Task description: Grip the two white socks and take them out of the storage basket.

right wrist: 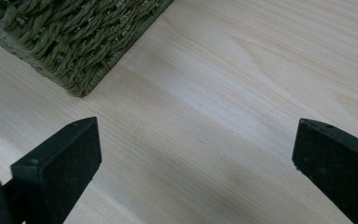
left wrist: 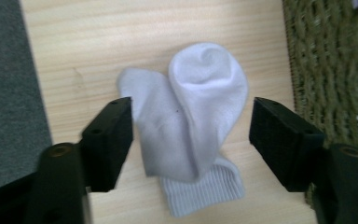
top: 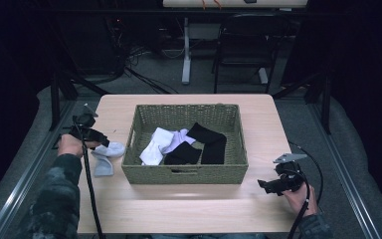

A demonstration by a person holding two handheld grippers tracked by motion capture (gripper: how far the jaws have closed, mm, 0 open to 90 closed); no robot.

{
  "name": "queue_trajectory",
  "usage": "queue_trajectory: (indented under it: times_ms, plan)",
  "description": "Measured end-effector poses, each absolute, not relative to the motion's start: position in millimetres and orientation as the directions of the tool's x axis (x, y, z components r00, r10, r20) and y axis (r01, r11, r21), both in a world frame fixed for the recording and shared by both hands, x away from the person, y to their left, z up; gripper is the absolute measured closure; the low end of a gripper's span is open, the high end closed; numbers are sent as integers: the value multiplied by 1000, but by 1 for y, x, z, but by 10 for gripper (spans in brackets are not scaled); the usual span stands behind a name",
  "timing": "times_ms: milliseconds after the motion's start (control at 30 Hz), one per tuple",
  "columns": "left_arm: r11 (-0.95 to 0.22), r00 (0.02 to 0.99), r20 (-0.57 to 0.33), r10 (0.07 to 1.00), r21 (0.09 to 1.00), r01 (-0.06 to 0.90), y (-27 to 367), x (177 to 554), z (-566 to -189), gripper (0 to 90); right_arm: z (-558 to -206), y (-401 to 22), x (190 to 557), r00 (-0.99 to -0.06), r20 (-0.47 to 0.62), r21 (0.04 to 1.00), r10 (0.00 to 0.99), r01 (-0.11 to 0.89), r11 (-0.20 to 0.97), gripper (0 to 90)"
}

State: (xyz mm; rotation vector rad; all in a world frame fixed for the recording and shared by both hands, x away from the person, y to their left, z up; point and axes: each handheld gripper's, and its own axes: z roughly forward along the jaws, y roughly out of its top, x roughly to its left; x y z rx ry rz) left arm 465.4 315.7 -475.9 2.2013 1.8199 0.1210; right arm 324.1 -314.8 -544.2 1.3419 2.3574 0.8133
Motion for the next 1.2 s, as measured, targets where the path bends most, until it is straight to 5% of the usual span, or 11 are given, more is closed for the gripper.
queue_trajectory:
  times_ms: [200, 833, 1200]
  plan:
    - [-208, 251, -92, 964, 330, 920, 307, 458, -434, 165, -544, -314, 324, -516, 10, 612, 857, 681, 403, 6]
    - [-380, 426, -39, 904, 383, 842, 240, 463, -373, 75, -544, -315, 324, -516, 6, 612, 857, 679, 405, 6]
    - [-452, 500, -27, 865, 389, 803, 188, 478, -373, 62, -544, -315, 324, -518, 2, 606, 855, 681, 411, 6]
